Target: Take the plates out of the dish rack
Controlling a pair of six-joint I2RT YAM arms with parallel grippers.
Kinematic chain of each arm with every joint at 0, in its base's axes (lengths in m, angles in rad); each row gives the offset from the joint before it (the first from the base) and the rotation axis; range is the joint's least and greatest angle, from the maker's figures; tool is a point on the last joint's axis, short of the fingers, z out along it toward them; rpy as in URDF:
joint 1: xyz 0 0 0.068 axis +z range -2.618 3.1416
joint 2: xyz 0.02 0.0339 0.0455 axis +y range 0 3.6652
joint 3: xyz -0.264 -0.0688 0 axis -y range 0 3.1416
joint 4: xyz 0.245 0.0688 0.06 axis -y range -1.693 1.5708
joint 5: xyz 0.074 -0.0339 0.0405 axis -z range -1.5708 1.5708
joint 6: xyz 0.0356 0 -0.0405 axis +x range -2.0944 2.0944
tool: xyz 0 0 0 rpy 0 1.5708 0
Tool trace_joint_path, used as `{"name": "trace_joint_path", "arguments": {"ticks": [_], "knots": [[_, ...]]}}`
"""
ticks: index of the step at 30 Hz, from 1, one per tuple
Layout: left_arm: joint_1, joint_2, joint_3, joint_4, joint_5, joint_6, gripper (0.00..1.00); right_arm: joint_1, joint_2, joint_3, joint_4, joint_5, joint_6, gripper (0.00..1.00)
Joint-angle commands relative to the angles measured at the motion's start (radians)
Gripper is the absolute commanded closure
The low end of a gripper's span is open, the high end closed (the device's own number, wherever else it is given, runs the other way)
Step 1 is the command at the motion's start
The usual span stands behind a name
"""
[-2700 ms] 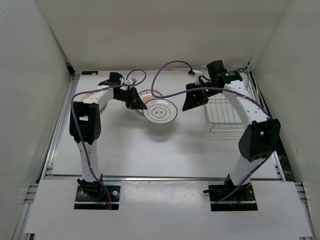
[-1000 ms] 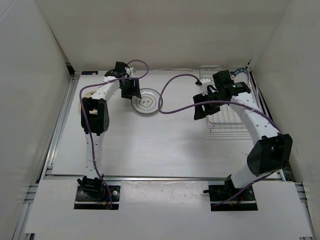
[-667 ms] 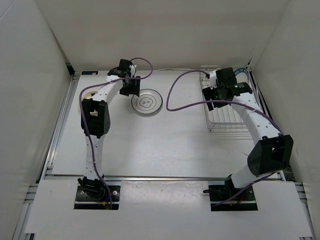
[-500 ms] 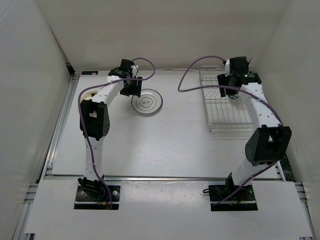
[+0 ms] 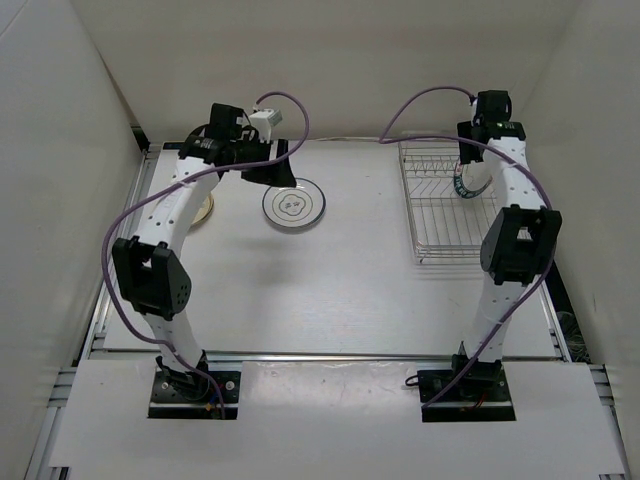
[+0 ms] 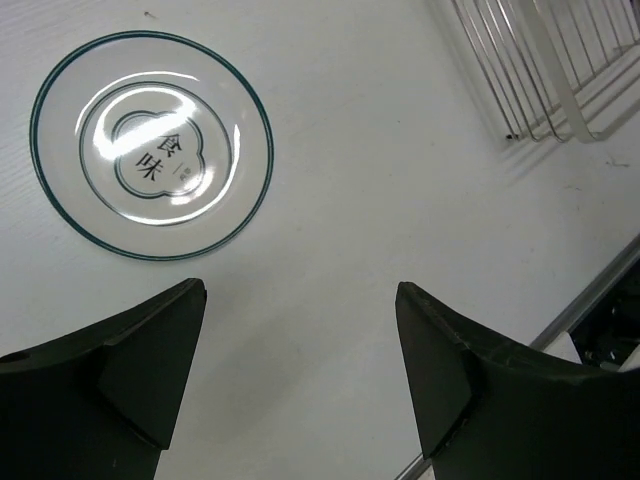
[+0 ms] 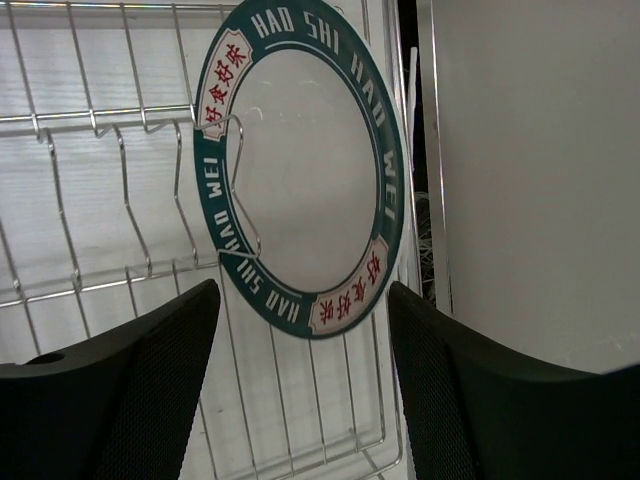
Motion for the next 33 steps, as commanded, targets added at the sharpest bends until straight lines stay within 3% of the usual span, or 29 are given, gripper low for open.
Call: {"name": "trace_joint_path", "arguments": {"ticks": [1, 13, 19, 25, 33], "knots": [[0.000, -0.061, -0.048, -0.013, 0.072, 0.044, 0.12, -0.026, 0.048, 0.081, 0.034, 0.010, -0.026, 0.28], [0.000, -0.064, -0.091, -0.013, 0.061, 0.053, 0.12, -0.060, 0.143, 0.158, 0.054, 0.011, -0.048, 0.31], [0.000, -0.055, -0.091, -0.013, 0.071, 0.053, 0.12, -0.060, 0.044, 0.190, 0.012, -0.107, 0.037, 0.31], [0.000, -0.046, -0.101, -0.013, 0.071, 0.053, 0.12, -0.060, -0.039, 0.165, 0.003, -0.132, 0.070, 0.30], [0.000, -0.055, -0.130, -0.013, 0.080, 0.053, 0.12, -0.081, 0.013, 0.153, 0.003, -0.124, 0.029, 0.30]]}}
